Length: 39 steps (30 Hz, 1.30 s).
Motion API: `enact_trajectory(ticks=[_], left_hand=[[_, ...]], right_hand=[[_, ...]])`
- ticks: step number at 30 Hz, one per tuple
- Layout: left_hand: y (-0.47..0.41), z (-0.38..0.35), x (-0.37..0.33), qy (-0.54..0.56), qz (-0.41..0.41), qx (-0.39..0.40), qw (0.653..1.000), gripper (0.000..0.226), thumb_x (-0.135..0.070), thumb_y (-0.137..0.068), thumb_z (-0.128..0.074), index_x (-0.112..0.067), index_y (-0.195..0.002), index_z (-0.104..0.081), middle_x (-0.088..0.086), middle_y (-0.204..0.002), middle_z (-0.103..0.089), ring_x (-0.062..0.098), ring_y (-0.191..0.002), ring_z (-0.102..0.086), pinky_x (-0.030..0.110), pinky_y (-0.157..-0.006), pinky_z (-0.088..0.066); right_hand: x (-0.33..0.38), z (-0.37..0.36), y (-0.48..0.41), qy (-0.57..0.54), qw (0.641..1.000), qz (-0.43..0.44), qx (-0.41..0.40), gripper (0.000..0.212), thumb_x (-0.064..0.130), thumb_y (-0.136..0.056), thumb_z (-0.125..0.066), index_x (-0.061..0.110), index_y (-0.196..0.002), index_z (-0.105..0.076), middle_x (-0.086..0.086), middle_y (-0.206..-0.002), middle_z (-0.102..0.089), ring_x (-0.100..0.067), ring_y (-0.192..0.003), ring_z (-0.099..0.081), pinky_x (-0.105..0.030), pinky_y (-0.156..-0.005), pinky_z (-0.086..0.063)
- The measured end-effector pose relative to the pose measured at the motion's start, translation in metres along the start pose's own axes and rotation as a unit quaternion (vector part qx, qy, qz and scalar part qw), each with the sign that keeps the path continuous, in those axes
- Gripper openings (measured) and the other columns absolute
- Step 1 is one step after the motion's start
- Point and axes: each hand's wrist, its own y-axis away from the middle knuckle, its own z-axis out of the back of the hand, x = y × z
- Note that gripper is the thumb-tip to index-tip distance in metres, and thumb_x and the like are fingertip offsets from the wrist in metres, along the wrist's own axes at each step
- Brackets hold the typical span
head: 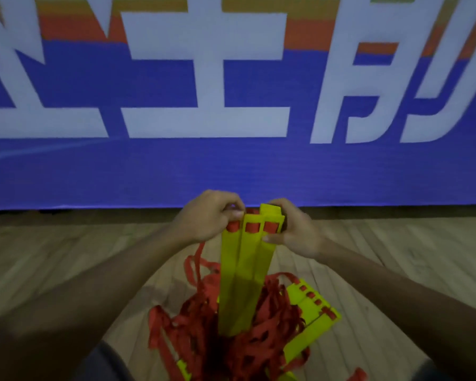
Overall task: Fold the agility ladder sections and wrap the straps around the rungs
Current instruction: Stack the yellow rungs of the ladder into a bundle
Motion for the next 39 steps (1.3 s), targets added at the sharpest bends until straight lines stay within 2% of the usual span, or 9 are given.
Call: enact_trajectory(ticks=[2,6,11,16,21,25,30,34,39], left_hand=[[0.011,-0.022,0.003,0.027,0.011,-0.005,1.0,0.015,-0.018,-0.095,-0.059,-0.01,-0.091,-0.071,-0.003,-0.078,-0.057,0.011,-0.075,-0.055,0.032,-0.076,-0.042],[0.026,-0.039,-0.003,0.1,-0.007,-0.041,0.994,0.024,-0.033,-0.098,-0.048,-0.018,-0.094,-0.066,-0.006,-0.087,-0.054,0.003,-0.083,-0.052,0.017,-0.076,-0.037],[0.026,-0.041,-0.023,0.075,0.003,0.042,0.996,0.033,-0.066,-0.084,-0.054,-0.035,-0.093,-0.06,-0.009,-0.07,-0.062,0.007,-0.061,-0.057,0.03,-0.059,-0.044],[0.023,-0.042,-0.015,0.004,0.01,-0.062,0.998,0.02,-0.045,-0.086,-0.068,-0.032,-0.074,-0.059,0.0,-0.06,-0.061,0.014,-0.058,-0.057,0.036,-0.057,-0.043],[0.033,-0.029,-0.022,0.034,0.03,-0.139,0.989,0.024,-0.04,-0.083,-0.073,-0.024,-0.068,-0.065,-0.002,-0.053,-0.057,0.014,-0.056,-0.055,0.027,-0.055,-0.035],[0.04,-0.032,-0.012,0.023,0.057,-0.09,0.994,0.021,-0.039,-0.083,-0.072,-0.02,-0.073,-0.068,-0.002,-0.062,-0.063,0.012,-0.062,-0.058,0.035,-0.06,-0.042],[0.033,-0.034,0.002,0.049,0.095,-0.08,0.991,0.014,-0.033,-0.088,-0.067,-0.021,-0.085,-0.064,0.001,-0.075,-0.065,0.02,-0.078,-0.061,0.032,-0.063,-0.035],[0.034,-0.038,-0.004,0.083,0.115,-0.087,0.986,0.017,-0.028,-0.089,-0.068,-0.016,-0.099,-0.062,0.0,-0.084,-0.063,0.019,-0.083,-0.058,0.03,-0.066,-0.034],[0.041,-0.032,-0.013,0.258,0.121,-0.008,0.959,0.033,-0.009,-0.09,-0.064,-0.015,-0.121,-0.055,-0.003,-0.106,-0.068,0.015,-0.102,-0.065,0.036,-0.091,-0.051]], right_hand=[[-0.006,0.004,0.011,-0.013,0.999,0.009,0.04,0.066,0.009,-0.079,-0.08,0.031,-0.129,-0.043,0.012,-0.095,-0.06,-0.009,-0.083,-0.062,-0.035,-0.074,-0.054],[-0.006,0.022,0.022,-0.03,0.991,0.058,0.119,0.086,0.011,-0.081,-0.078,0.035,-0.148,-0.029,0.021,-0.123,-0.052,-0.001,-0.109,-0.058,-0.025,-0.087,-0.051],[-0.006,0.02,0.023,0.029,0.989,0.127,0.065,0.058,0.017,-0.077,-0.081,0.023,-0.13,-0.057,0.009,-0.118,-0.066,-0.008,-0.109,-0.063,-0.037,-0.093,-0.052],[0.005,0.015,0.021,0.064,0.989,0.136,-0.011,0.029,0.022,-0.076,-0.083,0.014,-0.098,-0.066,0.002,-0.083,-0.067,-0.014,-0.076,-0.062,-0.041,-0.07,-0.05],[0.021,0.01,0.031,0.073,0.983,0.148,-0.084,0.031,0.022,-0.076,-0.082,0.023,-0.097,-0.06,0.013,-0.078,-0.062,-0.004,-0.069,-0.059,-0.023,-0.059,-0.047],[0.023,-0.002,0.034,0.099,0.985,0.141,0.004,0.053,0.028,-0.077,-0.081,0.023,-0.123,-0.056,0.014,-0.106,-0.062,0.001,-0.082,-0.06,-0.016,-0.063,-0.047],[0.027,0.006,0.026,0.021,0.99,0.1,0.102,0.043,0.016,-0.086,-0.072,0.021,-0.124,-0.054,0.021,-0.091,-0.064,-0.003,-0.077,-0.067,-0.021,-0.068,-0.053],[0.018,0.005,0.03,0.078,0.988,0.132,0.014,0.035,0.018,-0.089,-0.068,0.015,-0.123,-0.058,0.023,-0.093,-0.061,0.012,-0.08,-0.061,-0.01,-0.067,-0.044],[0.005,0.007,0.025,0.048,0.991,0.099,-0.069,0.028,0.025,-0.084,-0.075,0.021,-0.111,-0.065,0.019,-0.089,-0.067,0.004,-0.08,-0.066,-0.03,-0.077,-0.056]])
